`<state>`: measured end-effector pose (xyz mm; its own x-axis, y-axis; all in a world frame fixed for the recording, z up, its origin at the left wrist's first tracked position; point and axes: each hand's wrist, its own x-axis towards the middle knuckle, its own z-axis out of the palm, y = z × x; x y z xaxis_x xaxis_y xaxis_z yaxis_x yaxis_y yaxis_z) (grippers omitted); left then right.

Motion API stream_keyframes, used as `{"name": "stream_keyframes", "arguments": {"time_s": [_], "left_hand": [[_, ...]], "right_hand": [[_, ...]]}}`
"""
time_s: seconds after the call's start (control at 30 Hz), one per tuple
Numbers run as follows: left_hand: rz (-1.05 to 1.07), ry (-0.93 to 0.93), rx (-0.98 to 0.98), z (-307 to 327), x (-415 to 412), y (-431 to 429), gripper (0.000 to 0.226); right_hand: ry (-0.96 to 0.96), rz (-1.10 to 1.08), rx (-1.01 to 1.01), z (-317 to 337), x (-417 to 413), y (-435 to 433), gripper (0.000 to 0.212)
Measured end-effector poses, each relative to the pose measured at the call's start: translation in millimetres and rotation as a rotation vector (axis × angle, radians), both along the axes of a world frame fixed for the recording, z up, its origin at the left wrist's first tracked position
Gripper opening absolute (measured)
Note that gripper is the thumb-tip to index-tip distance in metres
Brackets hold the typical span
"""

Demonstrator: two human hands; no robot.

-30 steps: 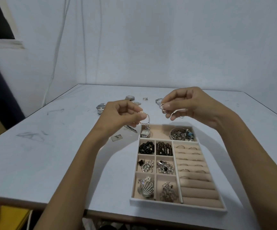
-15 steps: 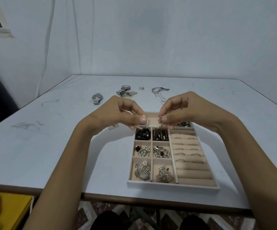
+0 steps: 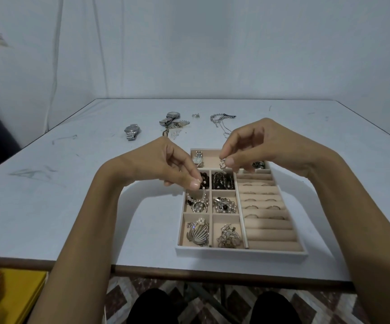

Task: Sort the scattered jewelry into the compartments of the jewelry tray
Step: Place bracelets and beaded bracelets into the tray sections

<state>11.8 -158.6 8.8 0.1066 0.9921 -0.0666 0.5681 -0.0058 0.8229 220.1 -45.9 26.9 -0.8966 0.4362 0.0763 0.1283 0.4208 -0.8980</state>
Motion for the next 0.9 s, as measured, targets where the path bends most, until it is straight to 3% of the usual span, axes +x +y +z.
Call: {"name": "stream_keyframes", "arguments": {"time_s": [0.23,0.9], "left_hand": [[-0.061,0.107,-0.02,-6,1,4,0.022],[-0.179,0.159,0.042,-12,1,9,0.032]], "right_hand": [[-0.008,0.046,0.014,0,-1,-1,0.009],[-0.137,0.083,0.081,1,-1,-5,0.011]]}}
